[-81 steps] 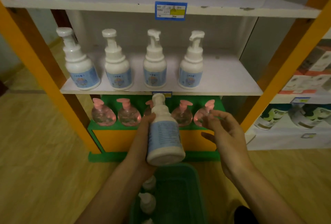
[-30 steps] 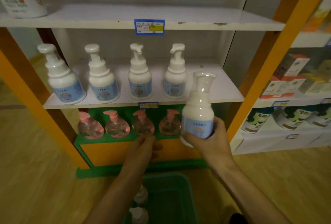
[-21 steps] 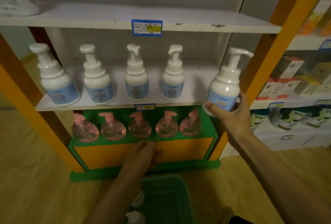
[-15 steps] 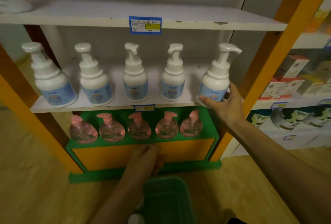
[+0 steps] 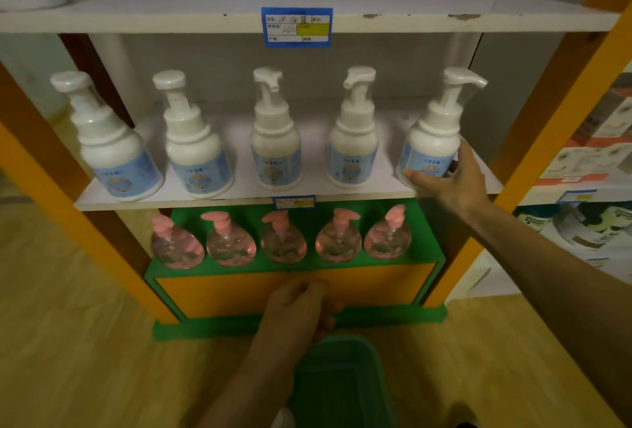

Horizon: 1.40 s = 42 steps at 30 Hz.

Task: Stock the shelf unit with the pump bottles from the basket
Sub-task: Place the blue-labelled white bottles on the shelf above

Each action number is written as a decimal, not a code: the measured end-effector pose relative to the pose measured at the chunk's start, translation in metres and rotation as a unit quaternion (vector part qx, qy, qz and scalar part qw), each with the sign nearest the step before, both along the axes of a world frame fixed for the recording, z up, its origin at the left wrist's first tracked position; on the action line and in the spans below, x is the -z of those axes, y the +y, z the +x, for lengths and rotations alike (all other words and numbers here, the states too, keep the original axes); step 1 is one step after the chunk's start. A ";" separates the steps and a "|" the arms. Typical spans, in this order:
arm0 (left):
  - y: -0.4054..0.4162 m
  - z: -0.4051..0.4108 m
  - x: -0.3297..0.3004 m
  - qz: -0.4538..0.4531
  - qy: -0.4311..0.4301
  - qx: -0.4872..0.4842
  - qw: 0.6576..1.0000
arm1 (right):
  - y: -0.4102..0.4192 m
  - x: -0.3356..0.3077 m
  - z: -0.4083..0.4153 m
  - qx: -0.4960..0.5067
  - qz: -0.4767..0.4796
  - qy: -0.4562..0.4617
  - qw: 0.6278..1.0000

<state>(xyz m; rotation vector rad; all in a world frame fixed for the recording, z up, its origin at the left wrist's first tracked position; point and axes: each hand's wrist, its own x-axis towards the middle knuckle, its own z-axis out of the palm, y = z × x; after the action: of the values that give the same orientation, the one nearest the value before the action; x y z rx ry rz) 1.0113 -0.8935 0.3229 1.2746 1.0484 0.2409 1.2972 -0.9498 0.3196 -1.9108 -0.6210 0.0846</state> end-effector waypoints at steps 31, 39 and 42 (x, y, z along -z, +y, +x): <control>-0.027 -0.141 0.188 0.129 0.264 0.195 0.936 | -0.060 0.194 -0.235 -0.313 -0.409 -0.005 0.857; -0.072 -0.185 0.284 -0.014 0.305 0.267 0.914 | -0.073 0.278 -0.277 -0.418 -0.468 0.059 0.777; -0.078 -0.186 0.302 0.013 0.267 0.226 0.937 | -0.067 0.298 -0.293 -0.429 -0.475 0.076 0.764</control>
<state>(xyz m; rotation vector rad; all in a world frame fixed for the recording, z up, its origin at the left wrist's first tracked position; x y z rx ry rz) 0.8252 -0.9720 0.0212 1.6104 1.1640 -0.4711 1.0044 -1.0166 0.0218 -2.3186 -1.4947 1.3607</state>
